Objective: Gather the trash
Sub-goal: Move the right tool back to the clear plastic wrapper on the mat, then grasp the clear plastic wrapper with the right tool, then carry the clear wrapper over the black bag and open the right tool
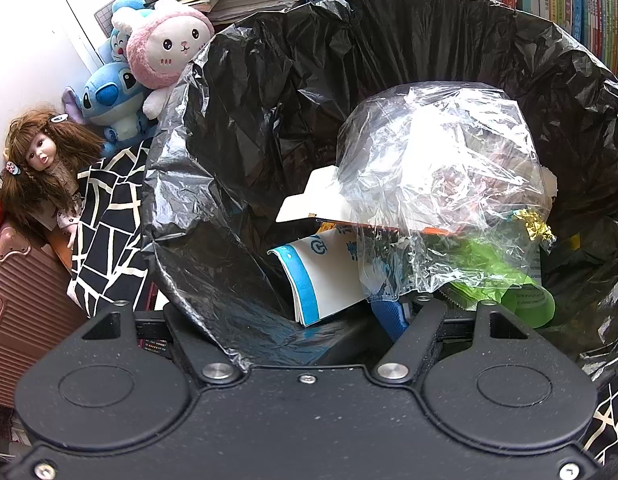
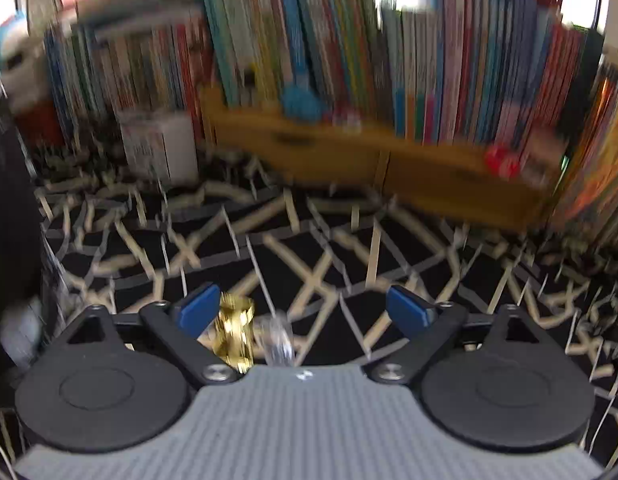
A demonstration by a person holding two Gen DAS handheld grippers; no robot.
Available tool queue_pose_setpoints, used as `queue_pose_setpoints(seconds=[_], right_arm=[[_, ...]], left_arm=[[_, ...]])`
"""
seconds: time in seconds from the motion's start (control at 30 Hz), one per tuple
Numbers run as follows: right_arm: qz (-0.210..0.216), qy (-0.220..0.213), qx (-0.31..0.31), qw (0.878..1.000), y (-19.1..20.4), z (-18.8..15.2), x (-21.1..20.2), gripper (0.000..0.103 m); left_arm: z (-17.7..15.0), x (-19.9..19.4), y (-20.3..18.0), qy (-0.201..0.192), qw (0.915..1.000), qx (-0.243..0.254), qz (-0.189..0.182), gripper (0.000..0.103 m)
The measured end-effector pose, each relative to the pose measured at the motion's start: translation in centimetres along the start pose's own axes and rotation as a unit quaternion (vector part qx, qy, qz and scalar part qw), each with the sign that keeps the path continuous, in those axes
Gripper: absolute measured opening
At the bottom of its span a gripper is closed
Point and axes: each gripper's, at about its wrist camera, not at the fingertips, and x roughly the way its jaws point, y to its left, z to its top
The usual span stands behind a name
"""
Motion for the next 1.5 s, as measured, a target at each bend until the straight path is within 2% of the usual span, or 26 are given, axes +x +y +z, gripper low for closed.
queue_pose_setpoints(seconds=[0.07,0.33,0.43,0.47,0.57,0.83,1.2,1.37,1.5], right_arm=[[0.002,0.027,0.006,1.0,0.1,-0.8,1.6,0.081],[0.005,0.079,0.011,0.997,1.2,-2.1,6.1,0.066],[0.006,0.101,0.02,0.995,1.3,-2.2,7.5,0.054],[0.006,0.106,0.02,0.994,1.4,-2.3,7.8,0.045],[0.01,0.113,0.018,0.993,1.7,-2.5,8.0,0.032],[0.031,0.086,0.012,0.996,2.0,-1.6,5.5,0.031],[0.096,-0.004,0.013,0.995,4.1,2.2,-3.4,0.031],[0.128,-0.052,0.013,0.99,5.2,4.2,-8.7,0.031],[0.178,-0.091,0.018,0.98,5.6,5.6,-13.0,0.031]], left_arm=[[0.1,0.0,0.0,0.001,1.0,0.001,0.0,0.071],[0.1,0.1,0.0,0.002,1.0,0.001,0.001,0.071],[0.1,0.1,0.0,0.002,1.0,0.001,0.001,0.071],[0.1,0.1,0.0,0.002,1.0,0.001,0.001,0.071],[0.1,0.1,0.0,0.002,1.0,0.0,0.002,0.071],[0.0,0.1,0.2,0.002,1.0,-0.001,0.002,0.071],[-0.2,0.1,0.2,0.0,1.0,0.001,0.002,0.071],[-0.3,0.0,0.2,-0.002,1.0,-0.002,0.002,0.071],[-0.4,-0.1,0.2,-0.005,1.0,-0.004,0.001,0.071]])
